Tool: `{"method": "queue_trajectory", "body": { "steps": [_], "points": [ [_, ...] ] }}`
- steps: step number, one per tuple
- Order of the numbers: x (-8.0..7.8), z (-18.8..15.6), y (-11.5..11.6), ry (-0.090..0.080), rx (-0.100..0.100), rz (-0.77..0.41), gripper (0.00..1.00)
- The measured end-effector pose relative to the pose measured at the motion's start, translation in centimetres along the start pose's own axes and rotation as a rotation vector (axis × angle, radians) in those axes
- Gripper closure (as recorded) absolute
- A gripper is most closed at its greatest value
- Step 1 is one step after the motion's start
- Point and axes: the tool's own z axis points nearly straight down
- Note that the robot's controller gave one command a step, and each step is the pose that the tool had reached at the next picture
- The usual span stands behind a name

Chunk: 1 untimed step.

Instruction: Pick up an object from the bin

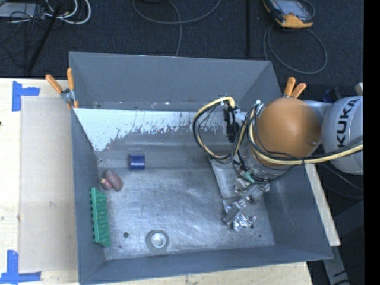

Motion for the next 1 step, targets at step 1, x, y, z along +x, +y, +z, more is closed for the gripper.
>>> {"method": "queue_trajectory", "body": {
  "steps": [1],
  "points": [
    [1.51,-0.62,-0.02,0.035,0.017,0.0,1.0]
  ]
}}
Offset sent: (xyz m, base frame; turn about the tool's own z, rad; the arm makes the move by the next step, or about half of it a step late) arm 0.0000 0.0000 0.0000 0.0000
